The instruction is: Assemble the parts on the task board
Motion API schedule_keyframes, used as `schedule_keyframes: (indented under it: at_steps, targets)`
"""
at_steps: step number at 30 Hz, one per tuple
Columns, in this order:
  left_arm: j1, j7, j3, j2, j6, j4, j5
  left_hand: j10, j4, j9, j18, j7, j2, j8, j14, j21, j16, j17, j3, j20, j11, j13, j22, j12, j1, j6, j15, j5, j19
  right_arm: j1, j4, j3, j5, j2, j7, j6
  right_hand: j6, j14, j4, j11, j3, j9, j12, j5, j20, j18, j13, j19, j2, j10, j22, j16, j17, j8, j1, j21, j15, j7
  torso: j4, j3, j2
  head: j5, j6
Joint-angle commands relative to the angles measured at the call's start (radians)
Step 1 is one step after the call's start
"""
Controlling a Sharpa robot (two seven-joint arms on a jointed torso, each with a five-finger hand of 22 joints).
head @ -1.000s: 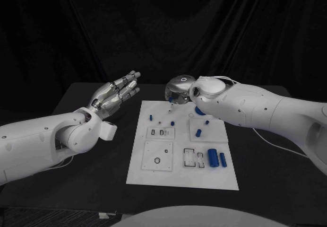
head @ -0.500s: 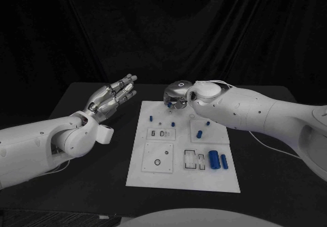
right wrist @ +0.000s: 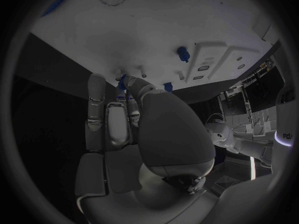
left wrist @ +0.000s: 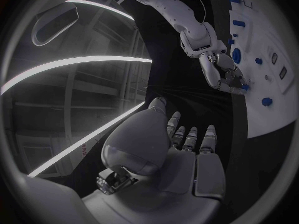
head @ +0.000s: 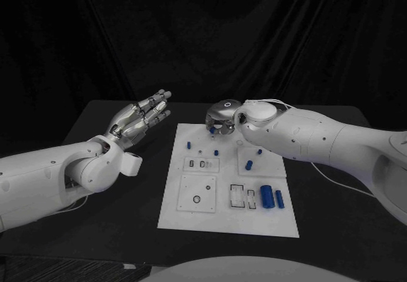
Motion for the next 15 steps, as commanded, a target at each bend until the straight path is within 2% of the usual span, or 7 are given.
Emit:
schedule_keyframes:
  at_steps: [1, 7, 15]
  targets:
    - [0.003, 0.016, 0.001, 0.001, 0.009, 0.000, -0.004, -0.001, -0.004, 0.001, 0.010, 0.002, -0.003, 0.005, 0.000, 0.005, -0.004, -0.002, 0.005, 0.007, 0.006, 0.000, 0.001, 0.000, 0.008, 0.007, 0.005, 0.007, -0.002, -0.003, 0.001, 0.000, -0.003, -0.004, -0.018, -0.026, -0.004, -0.008, 0.000, 0.000, 0.004, 0.001, -0.007, -0.005, 0.000, -0.012, 0.000, 0.007, -0.004, -0.002, 0.003, -0.002, 0.003, -0.004, -0.004, 0.004, 0.000, 0.003, -0.0001, -0.0021, -0.002, 0.001, -0.005]
    - [0.003, 0.016, 0.001, 0.000, 0.008, -0.002, -0.004, -0.001, -0.005, 0.001, 0.010, 0.003, -0.002, 0.005, 0.000, 0.005, -0.004, -0.002, 0.006, 0.008, 0.007, 0.000, 0.001, 0.000, 0.009, 0.008, 0.006, 0.007, -0.002, -0.002, 0.010, 0.000, -0.003, -0.010, -0.010, -0.075, 0.000, -0.006, 0.002, 0.000, 0.004, 0.004, -0.007, -0.006, 0.000, -0.013, 0.002, 0.011, -0.006, 0.003, 0.013, 0.001, 0.006, -0.003, -0.006, 0.011, 0.000, 0.006, -0.0004, -0.0013, -0.003, 0.004, -0.003]
    - [0.003, 0.014, 0.001, -0.001, 0.008, -0.005, -0.004, 0.000, -0.006, 0.001, 0.010, 0.004, 0.000, 0.006, 0.000, 0.006, -0.004, -0.002, 0.008, 0.009, 0.007, 0.000, 0.001, 0.000, 0.011, 0.009, 0.007, 0.009, -0.002, 0.002, 0.032, 0.000, -0.003, -0.021, -0.011, -0.114, 0.002, -0.005, 0.001, 0.000, 0.004, 0.006, -0.008, -0.006, 0.000, -0.013, 0.003, 0.012, -0.008, 0.007, 0.016, 0.002, 0.007, -0.002, -0.005, 0.013, -0.001, 0.006, 0.0000, -0.0040, -0.005, 0.005, -0.007]
